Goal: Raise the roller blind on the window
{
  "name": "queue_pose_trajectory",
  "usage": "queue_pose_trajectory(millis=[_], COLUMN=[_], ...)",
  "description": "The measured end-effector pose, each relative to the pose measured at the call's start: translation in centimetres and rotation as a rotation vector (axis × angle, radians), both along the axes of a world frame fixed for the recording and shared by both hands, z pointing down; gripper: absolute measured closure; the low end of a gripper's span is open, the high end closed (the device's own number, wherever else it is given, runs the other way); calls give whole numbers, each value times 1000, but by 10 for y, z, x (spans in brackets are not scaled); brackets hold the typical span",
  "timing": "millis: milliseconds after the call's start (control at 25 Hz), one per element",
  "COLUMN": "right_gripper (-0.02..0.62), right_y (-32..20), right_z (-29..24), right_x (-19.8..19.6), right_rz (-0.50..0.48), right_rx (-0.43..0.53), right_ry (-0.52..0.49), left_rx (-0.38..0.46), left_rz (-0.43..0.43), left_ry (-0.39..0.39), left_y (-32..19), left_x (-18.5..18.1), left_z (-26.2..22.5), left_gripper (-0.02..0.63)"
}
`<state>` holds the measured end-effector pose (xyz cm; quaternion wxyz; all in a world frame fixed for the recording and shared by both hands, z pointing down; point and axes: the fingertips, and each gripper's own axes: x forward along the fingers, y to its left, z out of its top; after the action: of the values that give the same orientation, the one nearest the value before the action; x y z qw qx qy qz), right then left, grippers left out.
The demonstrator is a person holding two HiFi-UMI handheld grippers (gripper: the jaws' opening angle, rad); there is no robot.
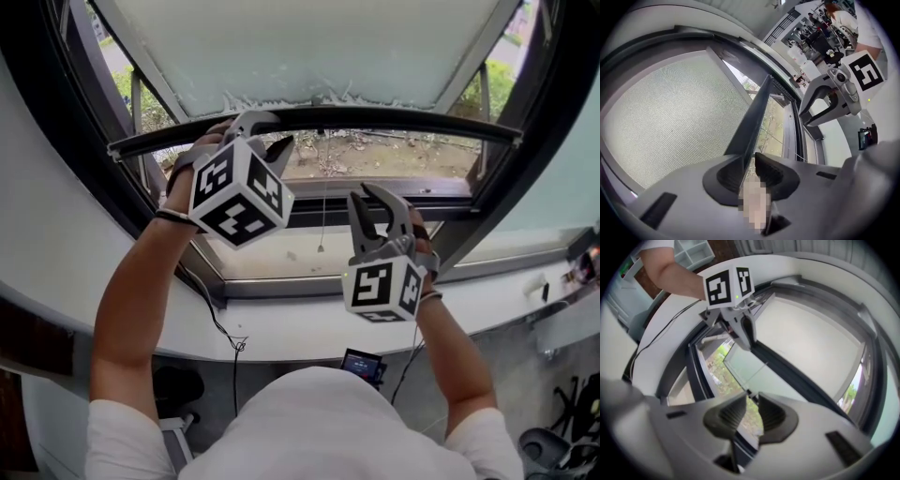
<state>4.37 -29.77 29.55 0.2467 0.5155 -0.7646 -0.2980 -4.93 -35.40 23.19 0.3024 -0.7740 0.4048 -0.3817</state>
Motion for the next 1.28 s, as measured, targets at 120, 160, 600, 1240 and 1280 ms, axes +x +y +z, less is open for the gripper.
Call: queue_pose_trajectory(millis=[120,160,600,1240,1280], right_gripper=[508,509,509,509,508], right_y=[1,1,4,8,8], right_z=[17,22,49,62,62], right_x=[4,5,14,10,10], right_rz=[2,3,17,1,-1], right_rx=[-46,-59,-118,-160,-160], right_ry=[-34,-39,-38,-22,-23], left_rx=[12,20,73,101,102], left_rz=[-3,-2,-1,11,13], left_ry=[-14,-15,50,45,45], left_y=[-1,-2,-1,1,1], left_x=[1,1,-1,1,1], left_z=[-8,-12,-55,-82,-83], left_gripper=[520,520,520,520,520])
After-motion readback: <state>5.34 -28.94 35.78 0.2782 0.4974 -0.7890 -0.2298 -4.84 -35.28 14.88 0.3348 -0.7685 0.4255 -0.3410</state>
